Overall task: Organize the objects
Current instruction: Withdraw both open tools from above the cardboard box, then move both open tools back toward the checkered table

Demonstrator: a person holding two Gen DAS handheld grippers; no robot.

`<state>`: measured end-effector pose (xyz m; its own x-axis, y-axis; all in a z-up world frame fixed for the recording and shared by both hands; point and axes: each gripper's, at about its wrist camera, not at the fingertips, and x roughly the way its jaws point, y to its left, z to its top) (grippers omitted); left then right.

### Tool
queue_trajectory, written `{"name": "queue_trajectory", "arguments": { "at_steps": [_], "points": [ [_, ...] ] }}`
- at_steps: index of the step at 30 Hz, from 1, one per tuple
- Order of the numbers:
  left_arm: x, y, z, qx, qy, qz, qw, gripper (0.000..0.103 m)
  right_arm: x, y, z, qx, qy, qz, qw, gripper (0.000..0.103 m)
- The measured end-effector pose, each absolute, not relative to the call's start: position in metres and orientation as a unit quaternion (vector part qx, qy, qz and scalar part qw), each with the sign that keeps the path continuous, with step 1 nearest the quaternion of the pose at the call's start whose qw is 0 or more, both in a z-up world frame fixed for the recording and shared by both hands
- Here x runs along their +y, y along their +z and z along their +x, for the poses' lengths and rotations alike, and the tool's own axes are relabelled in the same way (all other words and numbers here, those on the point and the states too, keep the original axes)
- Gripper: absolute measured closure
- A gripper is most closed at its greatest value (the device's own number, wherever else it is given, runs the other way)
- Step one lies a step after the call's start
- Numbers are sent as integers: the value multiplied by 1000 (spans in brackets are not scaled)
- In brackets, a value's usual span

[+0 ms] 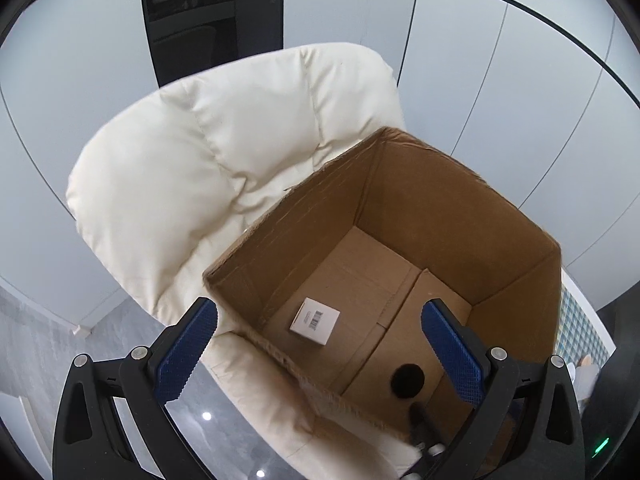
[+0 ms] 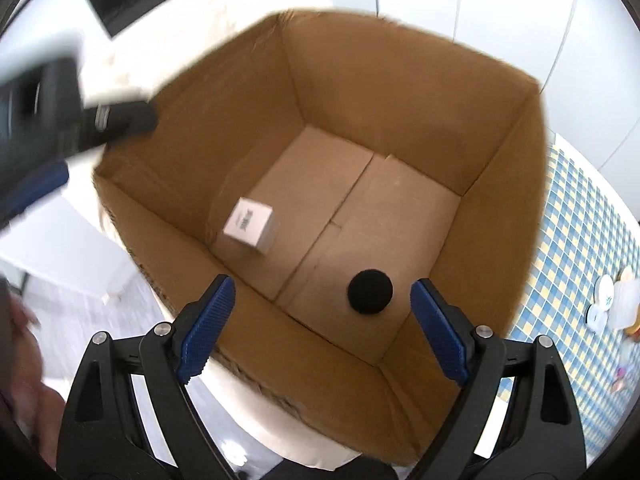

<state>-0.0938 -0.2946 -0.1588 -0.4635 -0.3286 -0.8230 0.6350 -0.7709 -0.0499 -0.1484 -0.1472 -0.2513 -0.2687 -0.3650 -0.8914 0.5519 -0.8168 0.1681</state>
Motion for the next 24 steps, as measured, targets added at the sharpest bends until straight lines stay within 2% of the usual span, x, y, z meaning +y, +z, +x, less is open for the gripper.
{"name": "queue_trajectory", "arguments": {
  "at_steps": [18,24],
  "points": [
    [-229,-88,-15,130,-867,396,272,1,-85,-187,-93,79,-815,500,280,12],
    [-209,-81,20,130,-868,399,266,1,-53,-171,-64,83,-819,496,274,12]
  ]
}}
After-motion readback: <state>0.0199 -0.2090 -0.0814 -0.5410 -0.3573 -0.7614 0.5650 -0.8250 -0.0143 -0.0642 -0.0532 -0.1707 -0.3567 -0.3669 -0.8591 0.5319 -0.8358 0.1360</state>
